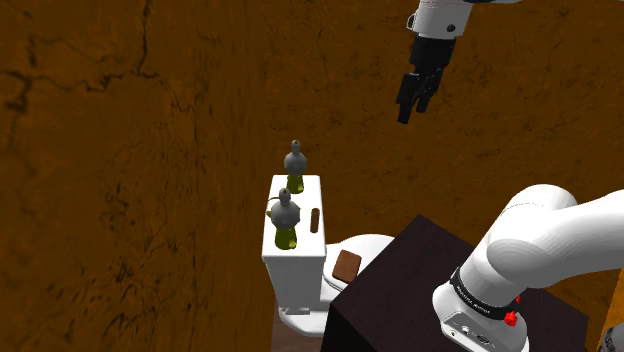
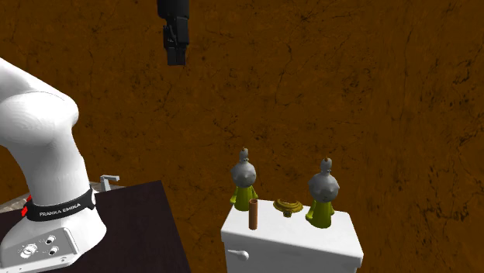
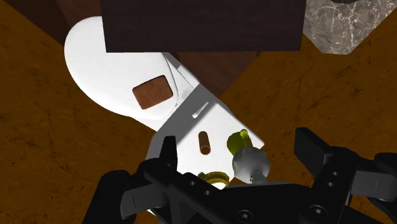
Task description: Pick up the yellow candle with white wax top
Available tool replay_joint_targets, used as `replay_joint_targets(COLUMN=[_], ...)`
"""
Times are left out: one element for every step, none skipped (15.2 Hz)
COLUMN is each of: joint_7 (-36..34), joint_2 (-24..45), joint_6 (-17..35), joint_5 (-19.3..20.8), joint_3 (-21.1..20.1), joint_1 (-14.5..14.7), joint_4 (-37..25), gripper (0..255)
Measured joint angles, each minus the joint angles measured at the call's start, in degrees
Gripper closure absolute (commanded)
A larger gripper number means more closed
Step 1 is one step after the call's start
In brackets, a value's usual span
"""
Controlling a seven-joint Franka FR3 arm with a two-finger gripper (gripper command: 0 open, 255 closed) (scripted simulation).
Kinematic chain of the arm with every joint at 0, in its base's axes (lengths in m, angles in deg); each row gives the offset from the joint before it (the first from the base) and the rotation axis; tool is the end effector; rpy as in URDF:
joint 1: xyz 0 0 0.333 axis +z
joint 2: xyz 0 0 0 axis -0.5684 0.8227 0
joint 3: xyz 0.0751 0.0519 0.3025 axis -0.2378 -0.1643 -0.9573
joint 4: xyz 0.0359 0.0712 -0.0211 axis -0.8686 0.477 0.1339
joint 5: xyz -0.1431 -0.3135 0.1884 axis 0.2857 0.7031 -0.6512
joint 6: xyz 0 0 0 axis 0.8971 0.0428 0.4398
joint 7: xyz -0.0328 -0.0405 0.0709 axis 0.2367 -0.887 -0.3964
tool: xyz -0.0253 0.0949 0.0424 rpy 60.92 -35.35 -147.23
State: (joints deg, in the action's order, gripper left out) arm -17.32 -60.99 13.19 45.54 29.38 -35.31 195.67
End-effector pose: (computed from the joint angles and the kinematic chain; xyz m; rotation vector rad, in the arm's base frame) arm 0.3034 -0.0162 0.6061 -3.1161 -0.0834 0.0451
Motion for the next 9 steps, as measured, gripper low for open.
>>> replay_joint_targets(joint_7=[0.00, -0.09, -0.08, 0.09, -0.14, -0.06, -0.13, -0.36, 0.01], joint_2=[0.00, 0.74, 1.53, 2.15, 3.17, 4.72, 5.77, 7.08, 8.94], joint_6=[0.00, 1.00, 2.33, 4.07, 5.70, 7.38, 9.14, 11.07, 13.08], joint_5=[0.00, -0.22, -0.48, -0.68, -1.16, -1.47, -1.89, -2.41, -2.63], joint_3=[0.00, -0.09, -0.12, -0.01, -0.27, -0.28, -0.43, -0.73, -0.54], joint_1=[0.00, 0.12, 0.27, 0.37, 0.64, 0.83, 1.08, 1.40, 1.51], joint_4=[0.00, 0.30, 0.84, 2.00, 2.59, 2.71, 3.41, 4.02, 4.15], gripper=[0, 0, 0, 0, 0, 0, 0, 0, 0])
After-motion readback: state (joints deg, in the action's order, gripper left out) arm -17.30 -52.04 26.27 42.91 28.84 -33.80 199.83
